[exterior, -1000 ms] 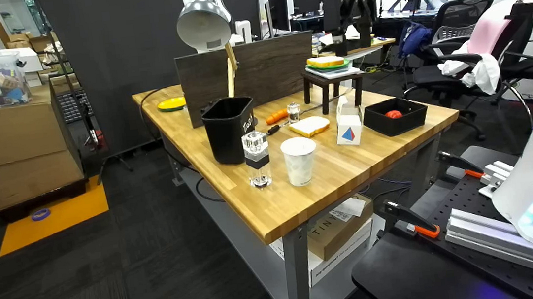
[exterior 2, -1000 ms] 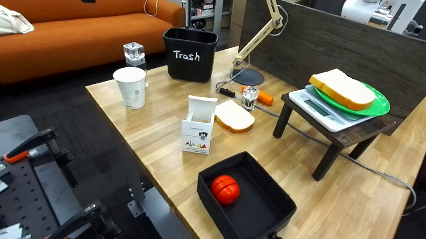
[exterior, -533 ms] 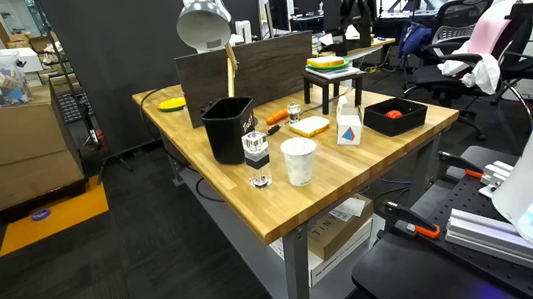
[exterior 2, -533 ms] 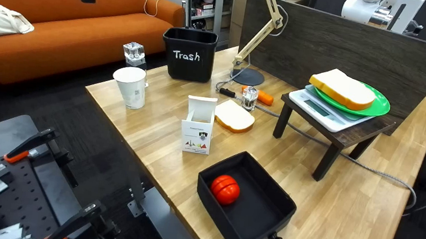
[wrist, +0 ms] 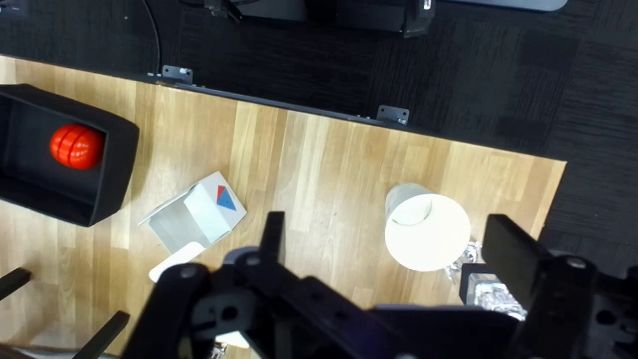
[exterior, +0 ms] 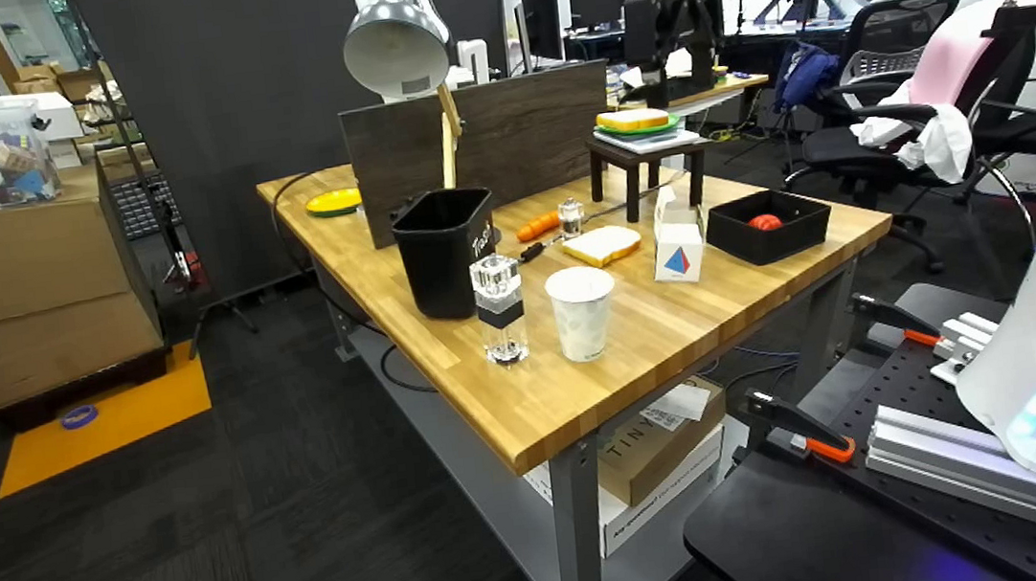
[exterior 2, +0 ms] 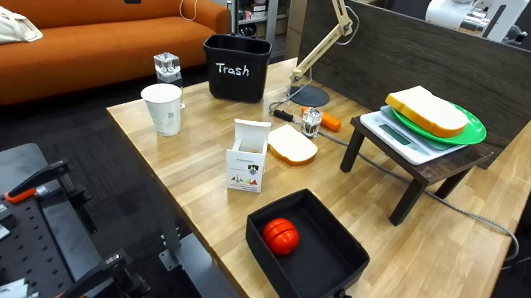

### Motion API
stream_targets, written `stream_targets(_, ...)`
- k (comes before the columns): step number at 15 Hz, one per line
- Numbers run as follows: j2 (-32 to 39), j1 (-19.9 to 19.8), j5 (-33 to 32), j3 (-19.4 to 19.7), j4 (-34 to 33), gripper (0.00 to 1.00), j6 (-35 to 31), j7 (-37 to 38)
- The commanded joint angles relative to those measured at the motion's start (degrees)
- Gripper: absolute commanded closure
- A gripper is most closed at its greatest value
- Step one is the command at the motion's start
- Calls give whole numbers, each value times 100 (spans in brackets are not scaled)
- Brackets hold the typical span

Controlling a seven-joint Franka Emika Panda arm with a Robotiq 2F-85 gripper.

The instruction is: Place the tomato toy on the slice of bread

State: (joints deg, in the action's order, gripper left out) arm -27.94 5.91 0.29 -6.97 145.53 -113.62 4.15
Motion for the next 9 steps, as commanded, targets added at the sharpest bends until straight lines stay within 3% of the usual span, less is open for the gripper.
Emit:
stream_targets(1,368,-147,-211,18,-167,0,-349,127)
stream_targets(9,324,-97,-149,55,-101,0,-346,57)
